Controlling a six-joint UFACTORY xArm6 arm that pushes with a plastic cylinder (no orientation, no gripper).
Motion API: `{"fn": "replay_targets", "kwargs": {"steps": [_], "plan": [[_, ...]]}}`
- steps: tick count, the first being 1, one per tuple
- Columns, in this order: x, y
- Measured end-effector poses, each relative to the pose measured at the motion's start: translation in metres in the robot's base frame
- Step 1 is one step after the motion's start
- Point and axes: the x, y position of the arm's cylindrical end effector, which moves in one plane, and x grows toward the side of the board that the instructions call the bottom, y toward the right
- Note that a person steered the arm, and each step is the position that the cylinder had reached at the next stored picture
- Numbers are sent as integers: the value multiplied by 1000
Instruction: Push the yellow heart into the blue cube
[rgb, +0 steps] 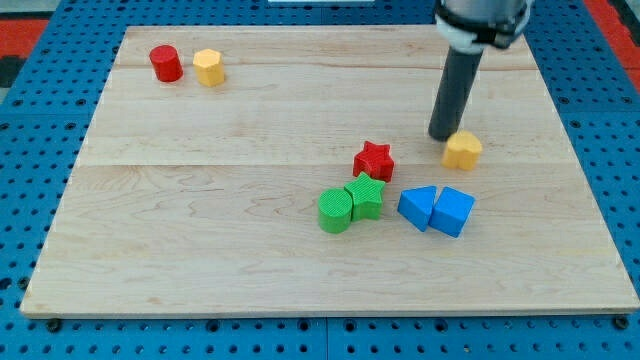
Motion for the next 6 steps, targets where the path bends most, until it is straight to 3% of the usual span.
{"fn": "replay_targets", "kwargs": {"steps": [1,2,3,4,5,6], "plan": [[26,-4],[-12,-30],[-32,22],[-12,49],[22,25],[3,1]]}}
